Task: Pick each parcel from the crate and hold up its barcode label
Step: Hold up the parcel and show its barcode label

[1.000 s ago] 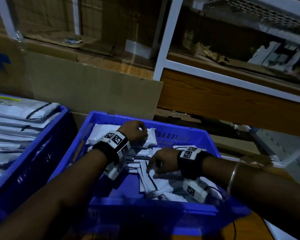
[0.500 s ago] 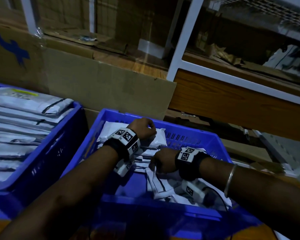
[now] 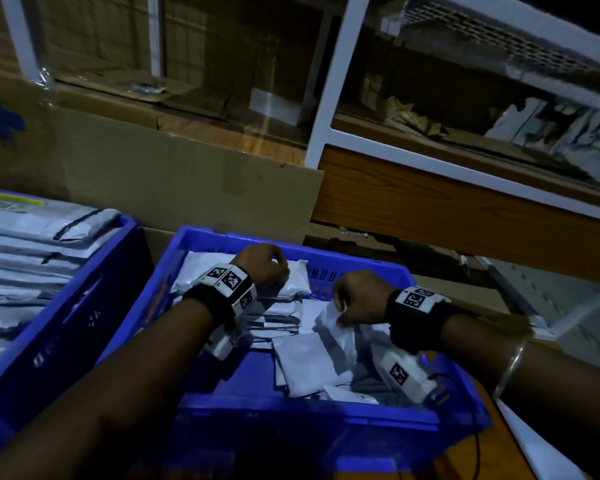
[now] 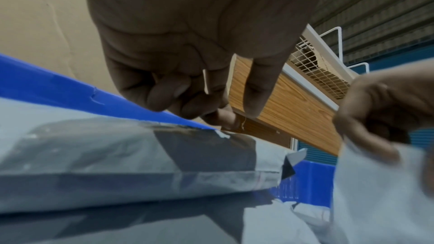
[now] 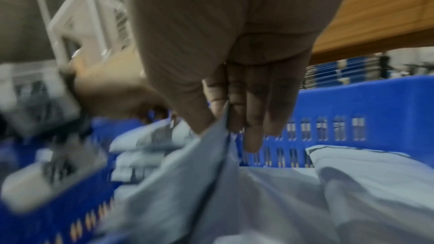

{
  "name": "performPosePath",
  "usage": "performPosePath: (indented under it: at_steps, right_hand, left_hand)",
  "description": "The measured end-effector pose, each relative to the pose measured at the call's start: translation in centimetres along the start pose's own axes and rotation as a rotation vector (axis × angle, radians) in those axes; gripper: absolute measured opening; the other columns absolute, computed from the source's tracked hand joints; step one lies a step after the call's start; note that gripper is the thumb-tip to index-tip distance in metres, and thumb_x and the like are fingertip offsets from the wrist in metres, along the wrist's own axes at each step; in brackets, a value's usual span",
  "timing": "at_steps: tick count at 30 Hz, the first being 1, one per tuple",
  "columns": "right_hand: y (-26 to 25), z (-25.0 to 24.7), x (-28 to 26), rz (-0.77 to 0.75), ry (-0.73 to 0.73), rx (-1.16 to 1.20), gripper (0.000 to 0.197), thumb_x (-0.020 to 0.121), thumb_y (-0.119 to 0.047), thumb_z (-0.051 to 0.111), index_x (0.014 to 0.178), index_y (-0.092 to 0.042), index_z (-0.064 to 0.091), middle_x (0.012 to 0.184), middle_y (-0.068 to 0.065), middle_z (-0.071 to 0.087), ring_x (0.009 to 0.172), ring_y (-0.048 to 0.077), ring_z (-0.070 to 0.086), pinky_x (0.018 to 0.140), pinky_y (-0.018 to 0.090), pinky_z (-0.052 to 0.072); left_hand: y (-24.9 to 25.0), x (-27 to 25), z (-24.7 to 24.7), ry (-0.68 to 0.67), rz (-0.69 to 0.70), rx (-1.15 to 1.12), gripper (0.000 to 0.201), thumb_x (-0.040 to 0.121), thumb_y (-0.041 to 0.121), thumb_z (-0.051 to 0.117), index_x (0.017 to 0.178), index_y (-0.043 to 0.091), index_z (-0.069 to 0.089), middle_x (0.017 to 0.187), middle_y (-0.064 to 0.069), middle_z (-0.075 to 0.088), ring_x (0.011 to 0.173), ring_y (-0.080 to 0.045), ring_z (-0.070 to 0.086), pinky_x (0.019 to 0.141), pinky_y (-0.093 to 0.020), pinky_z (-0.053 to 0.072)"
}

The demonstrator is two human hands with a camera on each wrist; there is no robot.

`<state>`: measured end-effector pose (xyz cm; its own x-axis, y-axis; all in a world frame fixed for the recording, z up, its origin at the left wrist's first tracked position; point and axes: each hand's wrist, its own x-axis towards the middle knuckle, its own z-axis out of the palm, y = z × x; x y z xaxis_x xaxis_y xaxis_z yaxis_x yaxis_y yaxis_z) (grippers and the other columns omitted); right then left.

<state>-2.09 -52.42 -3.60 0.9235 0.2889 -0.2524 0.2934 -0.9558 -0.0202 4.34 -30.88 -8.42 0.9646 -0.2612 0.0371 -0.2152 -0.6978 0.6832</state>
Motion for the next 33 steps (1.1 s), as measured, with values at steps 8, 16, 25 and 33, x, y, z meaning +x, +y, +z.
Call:
performPosePath:
  at_steps: [8,16,25,33]
  right_hand:
    - [1.9,-4.5,-3.2,-0.033,0.250,0.251,0.040,0.065,0.010,0.069,0.093,-0.016,0.056,0.073,0.003,0.070,0.057,0.001,0.059,0.060,0.023,0.047]
    - [0.0,-1.6,-2.4,-0.063,-0.064,0.158,0.021,0.078,-0.015,0.078,0.097,-0.021,0.071,0.093,0.003,0.074,0.082,0.016,0.067,0.075,0.026,0.051]
    - [-4.8,2.4,1.8,-0.026,-0.327,-0.004,0.030,0.085,-0.042,0.072,0.073,-0.015,0.071,0.057,-0.004,0.064,0.036,-0.002,0.053,0.040,0.014,0.045]
    - [-6.8,3.9,4.1,-0.189,-0.472,-0.063,0.024,0.083,-0.026,0.077,0.105,-0.016,0.073,0.087,-0.007,0.067,0.047,-0.006,0.055,0.046,0.005,0.042]
  left_hand:
    - [1.8,-1.1,0.1,-0.034,0.174,-0.112,0.010,0.085,0.023,0.068,0.095,0.023,0.066,0.078,0.002,0.069,0.065,-0.006,0.062,0.066,-0.023,0.046]
    - [2.2,-1.3,1.2,-0.098,0.238,-0.101,0.014,0.086,0.021,0.069,0.100,0.017,0.068,0.085,-0.003,0.072,0.061,0.001,0.062,0.064,-0.017,0.049]
    - [2.1,-1.4,0.9,-0.090,0.160,-0.112,0.012,0.084,0.014,0.066,0.095,0.012,0.070,0.088,-0.009,0.074,0.063,-0.010,0.061,0.066,-0.024,0.050]
    - [1.8,-1.4,0.1,-0.066,0.122,-0.092,0.014,0.087,0.021,0.064,0.100,0.017,0.069,0.098,-0.006,0.069,0.094,-0.023,0.065,0.083,-0.032,0.052]
